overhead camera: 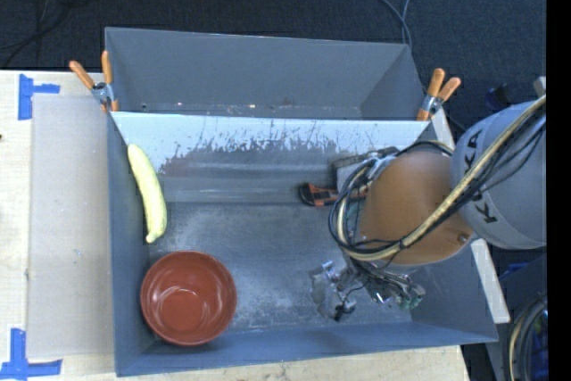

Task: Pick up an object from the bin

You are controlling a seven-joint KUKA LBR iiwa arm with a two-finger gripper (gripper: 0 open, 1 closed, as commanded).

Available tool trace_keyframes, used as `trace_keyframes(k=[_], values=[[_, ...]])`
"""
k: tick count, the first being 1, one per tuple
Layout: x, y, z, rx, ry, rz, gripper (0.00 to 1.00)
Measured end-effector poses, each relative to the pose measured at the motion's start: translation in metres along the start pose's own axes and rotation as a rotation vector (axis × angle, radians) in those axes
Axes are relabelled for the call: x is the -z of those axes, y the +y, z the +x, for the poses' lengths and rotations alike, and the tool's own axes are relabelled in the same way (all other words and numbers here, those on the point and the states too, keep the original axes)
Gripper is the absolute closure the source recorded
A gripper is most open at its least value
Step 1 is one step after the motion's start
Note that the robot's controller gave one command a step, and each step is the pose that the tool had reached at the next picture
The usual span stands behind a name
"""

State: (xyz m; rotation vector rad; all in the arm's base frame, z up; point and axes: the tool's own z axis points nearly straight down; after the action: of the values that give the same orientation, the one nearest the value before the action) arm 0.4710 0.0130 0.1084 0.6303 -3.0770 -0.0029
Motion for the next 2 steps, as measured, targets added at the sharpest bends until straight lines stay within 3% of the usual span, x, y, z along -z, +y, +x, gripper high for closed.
trace_keyframes(k=[1,2], values=[[-0.006,0.009,-0.015,0.001,0.006,0.003,1.00],[0.027,0.014,-0.046,0.063,0.003,-0.002,1.00]])
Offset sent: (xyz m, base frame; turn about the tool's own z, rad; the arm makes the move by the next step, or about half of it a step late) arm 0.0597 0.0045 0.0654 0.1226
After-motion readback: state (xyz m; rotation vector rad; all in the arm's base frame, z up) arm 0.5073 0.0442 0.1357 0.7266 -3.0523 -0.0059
